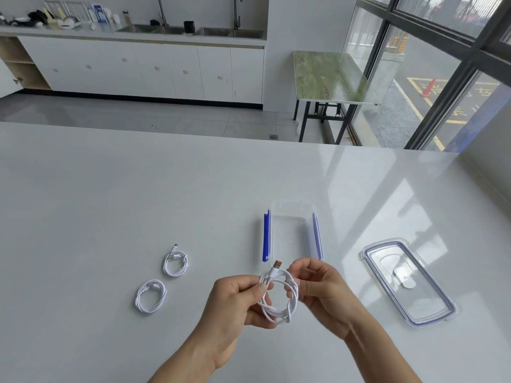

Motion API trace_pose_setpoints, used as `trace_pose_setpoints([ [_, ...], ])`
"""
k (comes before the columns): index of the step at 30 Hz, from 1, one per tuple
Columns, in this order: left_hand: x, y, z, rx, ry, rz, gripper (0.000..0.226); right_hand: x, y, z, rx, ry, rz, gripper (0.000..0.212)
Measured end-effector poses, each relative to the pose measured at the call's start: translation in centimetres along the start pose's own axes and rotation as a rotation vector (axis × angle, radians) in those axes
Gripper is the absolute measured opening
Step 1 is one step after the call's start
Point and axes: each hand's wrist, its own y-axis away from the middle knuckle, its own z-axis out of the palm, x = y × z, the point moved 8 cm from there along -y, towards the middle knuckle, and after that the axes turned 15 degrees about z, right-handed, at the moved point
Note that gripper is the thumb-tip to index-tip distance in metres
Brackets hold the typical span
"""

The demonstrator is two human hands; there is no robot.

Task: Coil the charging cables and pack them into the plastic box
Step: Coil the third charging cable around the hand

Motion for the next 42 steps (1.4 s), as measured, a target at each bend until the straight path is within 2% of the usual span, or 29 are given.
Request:
trace_pose_setpoints([
  [3,0.0,-0.2,-0.3,-0.003,-0.123,0.029,0.021,-1.9,0.3,-1.4,0.278,0.223,-0.16,0.023],
  [5,0.0,-0.4,-0.6,0.053,-0.173,0.058,0.021,-2.5,0.6,-0.8,0.345,0.239,-0.238,0.023],
  [7,0.0,-0.7,-1.0,0.117,-0.163,0.06,0.021,-2.2,0.3,0.7,0.245,0.12,-0.207,0.02],
  [9,0.0,-0.8,-0.9,0.131,-0.139,0.051,0.02,-1.4,-0.2,2.2,0.112,-0.028,-0.095,0.019],
  [11,0.0,-0.8,-0.6,0.125,-0.125,0.04,0.019,-0.8,-0.5,2.8,0.068,-0.108,-0.01,0.018],
  [14,-0.2,-0.7,-0.8,0.145,-0.126,0.036,0.019,-0.4,-0.6,2.8,0.086,-0.136,0.007,0.019],
  [18,-0.5,-0.6,-1.3,0.176,-0.109,0.038,0.018,-0.5,-0.4,2.1,0.192,-0.013,-0.047,0.029],
  [24,-0.2,-0.8,-1.7,0.204,-0.076,0.052,0.016,0.5,0.2,1.3,0.209,0.079,0.016,0.036],
  [27,-0.2,-0.9,-1.8,0.206,-0.056,0.052,0.014,1.1,0.7,1.6,0.168,0.19,0.027,0.031],
  [30,-0.5,-0.9,-1.9,0.203,-0.06,0.047,0.014,1.1,1.0,1.6,0.22,0.287,-0.014,0.023],
  [34,-0.7,-1.1,-2.2,0.194,-0.068,0.04,0.014,1.0,0.7,1.6,0.265,0.282,-0.036,0.022],
  [42,-1.2,-1.2,-3.6,0.178,-0.084,-0.011,0.015,1.9,-0.3,1.9,0.3,0.296,0.034,0.015],
])
